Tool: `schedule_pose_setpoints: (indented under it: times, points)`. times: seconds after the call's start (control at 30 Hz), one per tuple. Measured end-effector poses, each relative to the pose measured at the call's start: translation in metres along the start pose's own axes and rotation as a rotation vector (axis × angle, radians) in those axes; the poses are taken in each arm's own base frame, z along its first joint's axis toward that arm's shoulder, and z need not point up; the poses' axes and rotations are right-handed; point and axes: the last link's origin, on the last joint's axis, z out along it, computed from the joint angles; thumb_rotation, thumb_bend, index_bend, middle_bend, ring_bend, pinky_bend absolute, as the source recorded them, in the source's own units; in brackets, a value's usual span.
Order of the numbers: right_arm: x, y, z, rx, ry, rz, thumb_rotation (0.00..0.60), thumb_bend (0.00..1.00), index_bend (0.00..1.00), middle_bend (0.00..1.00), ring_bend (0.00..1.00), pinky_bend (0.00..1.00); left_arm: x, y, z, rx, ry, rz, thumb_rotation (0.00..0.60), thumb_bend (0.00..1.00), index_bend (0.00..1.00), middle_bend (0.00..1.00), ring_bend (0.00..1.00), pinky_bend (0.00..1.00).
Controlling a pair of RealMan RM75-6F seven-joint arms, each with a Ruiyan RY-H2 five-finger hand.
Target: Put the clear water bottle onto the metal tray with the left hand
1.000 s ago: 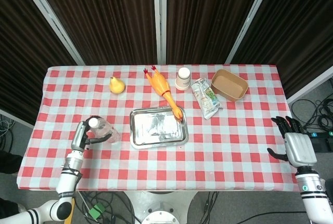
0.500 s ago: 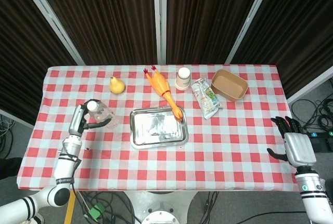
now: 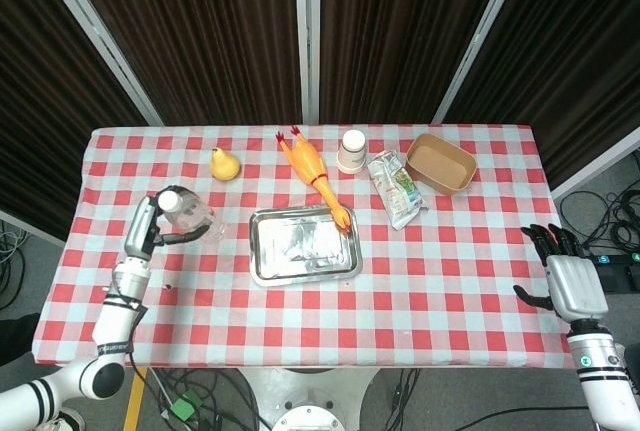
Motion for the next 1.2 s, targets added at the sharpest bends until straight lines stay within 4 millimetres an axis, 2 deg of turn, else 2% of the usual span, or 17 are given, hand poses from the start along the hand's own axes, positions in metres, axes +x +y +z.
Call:
schedule_pose_setpoints:
  times: [0.07,0.13,0.27,0.4,0.57,0.63,0.7,0.8,0.93,0.97,1.0,1.07,1.2]
  points:
    - [-0.001,0.000,0.000,-0.001,-0.005,-0.003,0.600,0.12,0.12,0.10,0.00,0.01,-0.002,-0.018,-0.009,0.059,-0.011,-0.018,0.600,0.16,0.56,0.63,0.49,0.48]
    - [-0.001,-0.001,0.000,0.001,-0.004,-0.003,0.600,0.12,0.12,0.10,0.00,0.01,-0.006,-0.023,-0.006,0.071,-0.014,-0.018,0.600,0.16,0.56,0.63,0.49,0.48]
    - [0.000,0.000,0.001,-0.001,-0.001,-0.002,0.600,0.12,0.12,0.10,0.00,0.01,-0.010,-0.008,0.012,0.013,-0.004,-0.002,0.600,0.16,0.56,0.63,0.49,0.48]
    - [-0.002,-0.001,0.000,0.002,-0.005,-0.009,0.600,0.12,0.12,0.10,0.00,0.01,-0.021,0.001,0.021,-0.004,-0.014,-0.026,0.600,0.16,0.56,0.63,0.49,0.48]
    - [-0.005,-0.002,0.001,0.001,-0.016,-0.021,0.600,0.12,0.12,0.10,0.00,0.01,-0.063,0.014,0.034,-0.019,-0.089,-0.072,0.600,0.16,0.56,0.63,0.49,0.48]
    - [-0.004,-0.001,0.001,-0.003,-0.013,-0.017,0.600,0.12,0.12,0.10,0.00,0.01,-0.072,0.019,0.039,-0.028,-0.095,-0.076,0.600,0.16,0.56,0.63,0.49,0.48]
    - [-0.003,-0.001,0.001,-0.005,-0.008,-0.009,0.600,0.12,0.12,0.10,0.00,0.01,-0.065,0.019,0.040,-0.033,-0.075,-0.064,0.600,0.16,0.56,0.63,0.49,0.48]
    - [-0.001,0.000,0.002,-0.004,-0.004,-0.003,0.600,0.12,0.12,0.10,0.00,0.01,-0.031,0.019,0.045,-0.038,-0.006,-0.013,0.600,0.16,0.56,0.63,0.49,0.48]
    - [-0.002,0.000,0.001,-0.002,-0.004,-0.005,0.600,0.12,0.12,0.10,0.00,0.01,0.029,0.024,0.051,-0.035,0.108,0.064,0.600,0.16,0.56,0.63,0.49,0.48]
    - [-0.002,0.000,0.001,-0.001,-0.004,-0.006,0.600,0.12,0.12,0.10,0.00,0.01,0.035,0.025,0.052,-0.034,0.117,0.070,0.600,0.16,0.56,0.63,0.49,0.48]
    - [-0.002,0.000,0.001,-0.001,-0.005,-0.009,0.600,0.12,0.12,0.10,0.00,0.01,0.036,0.025,0.053,-0.033,0.117,0.072,0.600,0.16,0.56,0.63,0.49,0.48]
    - [-0.003,-0.001,0.001,-0.001,-0.007,-0.014,0.600,0.12,0.12,0.10,0.00,0.01,0.025,0.024,0.054,-0.028,0.094,0.059,0.600,0.16,0.56,0.63,0.49,0.48]
    - [-0.005,-0.001,0.002,-0.007,-0.012,-0.022,0.600,0.12,0.12,0.10,0.00,0.01,-0.020,0.021,0.057,-0.027,0.008,-0.004,0.600,0.16,0.56,0.63,0.49,0.48]
